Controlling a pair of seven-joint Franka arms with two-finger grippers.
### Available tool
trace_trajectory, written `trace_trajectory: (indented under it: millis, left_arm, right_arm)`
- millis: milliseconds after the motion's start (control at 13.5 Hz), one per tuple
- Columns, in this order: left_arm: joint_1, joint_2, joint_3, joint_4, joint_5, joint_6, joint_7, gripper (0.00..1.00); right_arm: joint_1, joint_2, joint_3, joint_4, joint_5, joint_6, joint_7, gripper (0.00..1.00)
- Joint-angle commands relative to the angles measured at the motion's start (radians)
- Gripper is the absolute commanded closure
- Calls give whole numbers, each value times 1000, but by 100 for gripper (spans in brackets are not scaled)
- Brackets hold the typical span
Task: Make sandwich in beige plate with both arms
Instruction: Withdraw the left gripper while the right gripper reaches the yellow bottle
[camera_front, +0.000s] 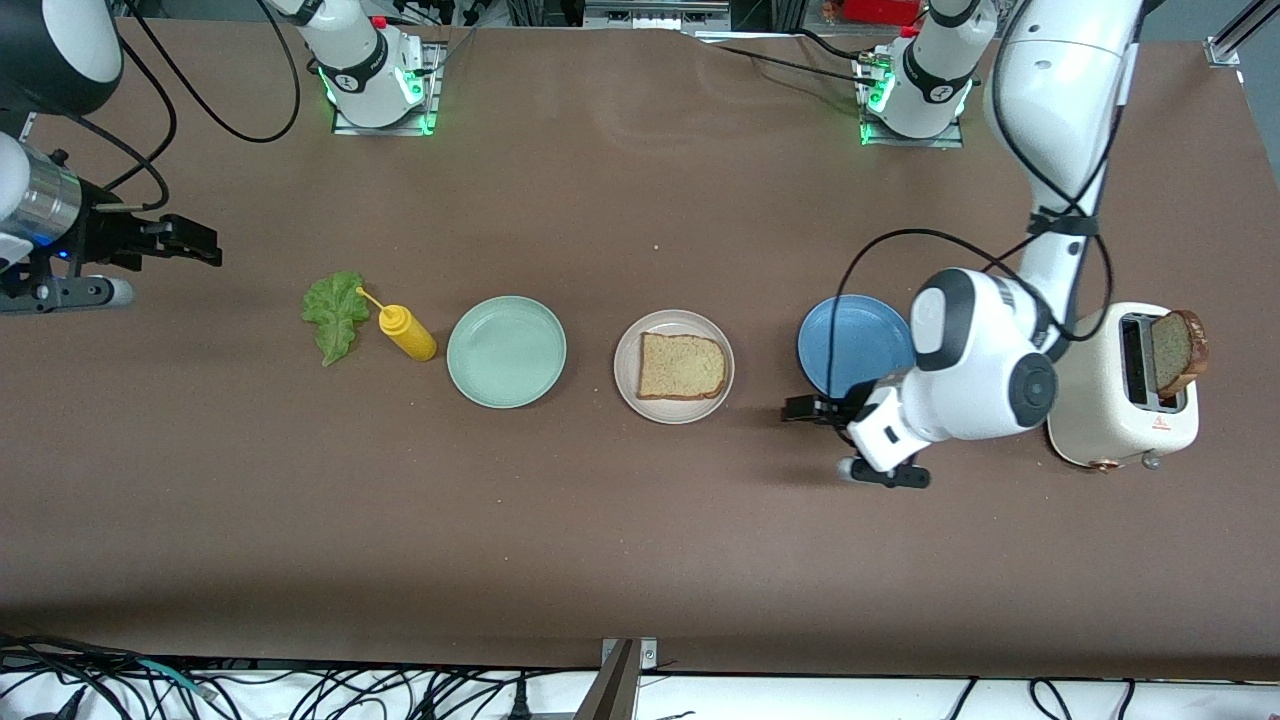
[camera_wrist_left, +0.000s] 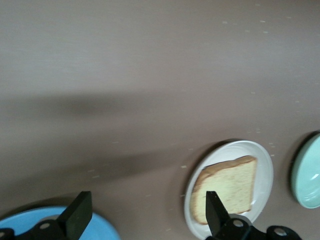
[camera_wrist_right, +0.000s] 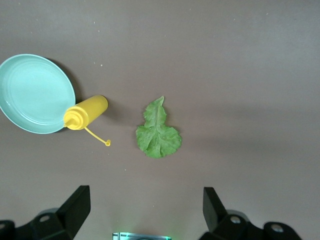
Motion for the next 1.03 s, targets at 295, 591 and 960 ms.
trace_trajectory:
  millis: [295,591,960]
  left_arm:
    - [110,-74,-4,-5,216,-91,5,0]
    - [193,-123,-3,-3,252,-209,106,0]
    - [226,-178,2,-5,344,-270,108,0]
  right_arm:
    - [-11,25,-27,-54,151,71,-388,0]
    - [-17,26,-75,-172,236,200,-745,0]
    - [-62,141,-125,-247,480,249,-1213,0]
